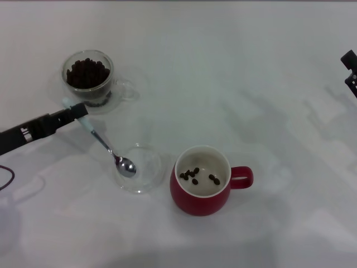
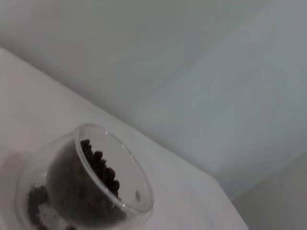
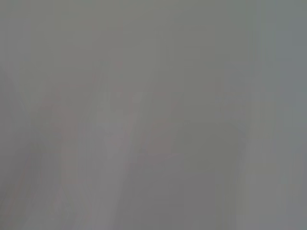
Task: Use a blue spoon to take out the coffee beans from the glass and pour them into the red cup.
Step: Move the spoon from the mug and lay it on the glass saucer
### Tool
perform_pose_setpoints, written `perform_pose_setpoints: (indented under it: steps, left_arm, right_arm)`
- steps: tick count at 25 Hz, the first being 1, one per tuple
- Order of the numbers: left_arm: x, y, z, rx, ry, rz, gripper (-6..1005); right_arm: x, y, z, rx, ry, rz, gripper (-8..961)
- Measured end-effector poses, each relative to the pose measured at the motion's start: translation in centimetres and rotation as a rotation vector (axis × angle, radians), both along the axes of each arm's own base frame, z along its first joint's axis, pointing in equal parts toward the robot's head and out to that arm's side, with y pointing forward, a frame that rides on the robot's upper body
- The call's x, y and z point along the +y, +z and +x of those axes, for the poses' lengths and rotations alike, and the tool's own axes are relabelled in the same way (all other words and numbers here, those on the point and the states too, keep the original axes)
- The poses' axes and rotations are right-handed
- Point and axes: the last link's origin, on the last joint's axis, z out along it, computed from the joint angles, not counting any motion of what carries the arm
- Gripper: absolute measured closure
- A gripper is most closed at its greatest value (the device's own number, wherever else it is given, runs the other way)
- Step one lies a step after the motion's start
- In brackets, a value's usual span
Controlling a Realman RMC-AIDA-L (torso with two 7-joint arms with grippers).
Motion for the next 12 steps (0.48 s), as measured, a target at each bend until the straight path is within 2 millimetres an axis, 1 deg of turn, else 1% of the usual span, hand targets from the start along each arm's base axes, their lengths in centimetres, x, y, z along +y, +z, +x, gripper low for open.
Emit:
perform_pose_setpoints:
  steps: [10, 11, 12]
  left_arm:
    - [0.3, -1.9, 0.2, 0.044, 0.024, -0.058, 825]
    - [0.3, -2.4, 0.4, 0.045, 0.024, -0.070, 825]
    - [0.3, -2.4, 0.4, 0.045, 0.024, -0.070, 824]
  right_arm:
    - [-0.3, -0.1, 0.0, 0.001, -0.002, -0.006, 347]
    - [-0.3, -0.1, 0.1, 0.001, -0.003, -0.007, 347]
    - [-0.3, -0.2, 0.1, 0.001, -0.003, -0.007, 347]
